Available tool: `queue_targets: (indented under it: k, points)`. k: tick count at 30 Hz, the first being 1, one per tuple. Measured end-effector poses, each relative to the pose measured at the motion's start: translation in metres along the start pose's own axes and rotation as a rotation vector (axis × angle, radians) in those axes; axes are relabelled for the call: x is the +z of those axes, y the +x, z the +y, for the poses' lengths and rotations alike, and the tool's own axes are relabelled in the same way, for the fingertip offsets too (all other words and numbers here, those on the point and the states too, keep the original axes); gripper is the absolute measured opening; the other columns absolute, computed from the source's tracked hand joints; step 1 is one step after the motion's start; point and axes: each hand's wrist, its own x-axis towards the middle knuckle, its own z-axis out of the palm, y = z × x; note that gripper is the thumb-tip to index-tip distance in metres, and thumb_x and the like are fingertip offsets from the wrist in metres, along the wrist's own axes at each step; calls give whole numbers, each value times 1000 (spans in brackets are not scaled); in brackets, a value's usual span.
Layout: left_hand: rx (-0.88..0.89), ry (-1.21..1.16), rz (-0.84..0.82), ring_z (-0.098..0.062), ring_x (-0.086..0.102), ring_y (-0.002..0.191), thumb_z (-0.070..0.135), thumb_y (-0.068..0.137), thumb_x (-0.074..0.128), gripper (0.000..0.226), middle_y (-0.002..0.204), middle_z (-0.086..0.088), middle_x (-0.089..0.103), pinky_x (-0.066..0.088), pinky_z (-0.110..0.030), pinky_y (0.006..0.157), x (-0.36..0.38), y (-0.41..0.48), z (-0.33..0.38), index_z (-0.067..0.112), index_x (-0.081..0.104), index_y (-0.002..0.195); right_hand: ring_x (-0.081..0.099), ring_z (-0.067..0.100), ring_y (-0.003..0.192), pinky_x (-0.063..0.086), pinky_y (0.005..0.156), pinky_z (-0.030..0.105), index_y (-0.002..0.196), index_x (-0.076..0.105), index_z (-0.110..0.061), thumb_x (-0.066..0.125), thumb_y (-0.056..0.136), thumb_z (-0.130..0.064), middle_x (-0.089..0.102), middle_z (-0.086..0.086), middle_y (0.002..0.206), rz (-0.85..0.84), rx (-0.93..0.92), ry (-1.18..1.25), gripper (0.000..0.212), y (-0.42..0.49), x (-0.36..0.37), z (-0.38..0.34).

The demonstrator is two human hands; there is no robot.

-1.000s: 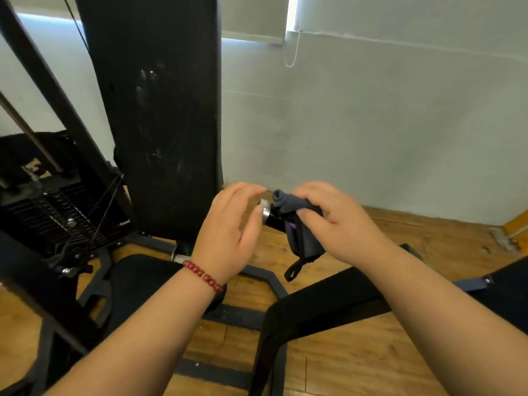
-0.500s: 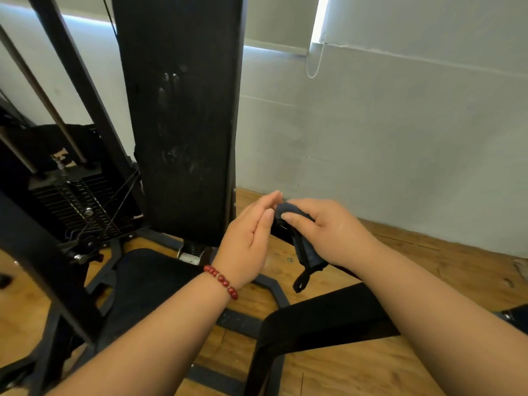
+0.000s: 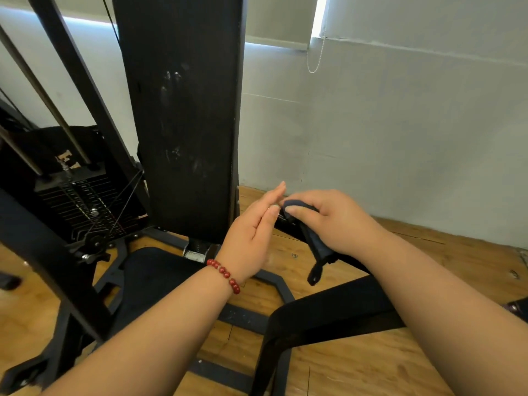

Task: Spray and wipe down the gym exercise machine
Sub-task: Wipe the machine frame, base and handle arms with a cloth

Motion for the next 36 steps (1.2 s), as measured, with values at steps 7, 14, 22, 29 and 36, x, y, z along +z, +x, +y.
queue_targets:
  k: [7, 14, 22, 29, 36]
  points:
    - [-18, 3, 5, 16, 34, 130, 27, 105, 33, 40, 141, 23, 41, 26, 4, 96, 2, 0, 1, 39, 35, 143, 67, 4, 71, 52, 67, 20, 103, 68, -41, 54, 99, -21, 68, -16, 75, -5, 133, 286, 24, -36, -14, 26]
    - [-38, 41, -2, 21, 33, 126, 31, 104, 33, 43, 143, 20, 42, 27, 4, 96, 0, -1, 0, 35, 36, 146, 56, -7, 69, 39, 63, 10, 104, 67, -35, 52, 100, -31, 63, -20, 70, 8, 14, 93, 17, 0, 1, 5]
    - [-68, 55, 63, 29, 38, 112, 28, 105, 33, 42, 133, 28, 43, 29, 7, 87, 6, -2, 6, 35, 38, 146, 62, 11, 66, 47, 64, 19, 90, 71, -18, 54, 99, -29, 67, 3, 72, -16, 144, 170, 22, -19, -13, 31]
    - [-112, 85, 117, 24, 38, 118, 31, 104, 33, 41, 138, 22, 46, 31, 5, 90, 11, -5, 13, 36, 41, 144, 61, 6, 72, 45, 67, 20, 99, 72, -17, 53, 99, -28, 67, 1, 80, -66, 38, 192, 22, 3, -12, 27]
    - [-376, -473, 417, -13, 60, 117, 27, 93, 60, 58, 131, 11, 54, 49, -40, 102, 43, -11, 28, 35, 35, 145, 61, 0, 77, 45, 68, 14, 90, 72, -34, 54, 98, -30, 69, -10, 85, -166, 56, 104, 20, -26, -39, 70]
